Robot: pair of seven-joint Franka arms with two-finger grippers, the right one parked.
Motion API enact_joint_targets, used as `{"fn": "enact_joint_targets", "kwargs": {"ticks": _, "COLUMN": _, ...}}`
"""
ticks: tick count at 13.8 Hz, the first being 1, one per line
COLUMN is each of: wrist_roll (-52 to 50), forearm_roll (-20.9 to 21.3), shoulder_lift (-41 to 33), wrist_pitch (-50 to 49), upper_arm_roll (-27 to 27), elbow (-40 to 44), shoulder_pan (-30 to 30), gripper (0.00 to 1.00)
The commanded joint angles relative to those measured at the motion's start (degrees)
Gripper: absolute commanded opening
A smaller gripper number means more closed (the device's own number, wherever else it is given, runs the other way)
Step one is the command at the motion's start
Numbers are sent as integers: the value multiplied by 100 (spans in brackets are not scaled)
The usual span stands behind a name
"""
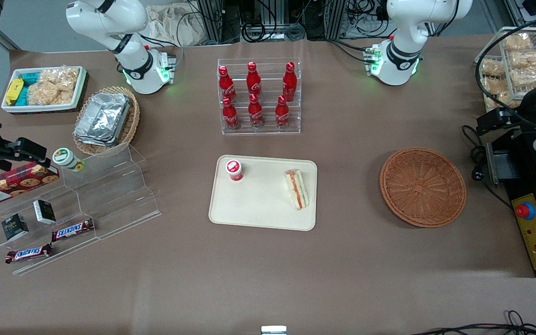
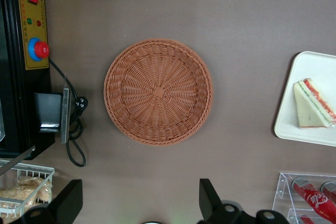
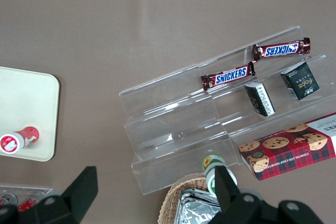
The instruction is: Place sandwich from basket to tray
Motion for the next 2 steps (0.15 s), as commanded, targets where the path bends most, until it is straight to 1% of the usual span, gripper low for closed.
{"fn": "enact_joint_targets", "kwargs": {"ticks": 1, "wrist_roll": 86, "forearm_roll": 12, "shoulder_lift": -150, "wrist_pitch": -5, "upper_arm_roll": 53, "elbow": -168, "shoulder_pan": -106, "gripper": 100}}
{"fn": "enact_joint_targets", "kwargs": {"ticks": 2, "wrist_roll": 86, "forearm_roll": 21, "shoulder_lift": -159, "wrist_pitch": 4, "upper_arm_roll": 53, "elbow": -159, "shoulder_pan": -106, "gripper": 100}}
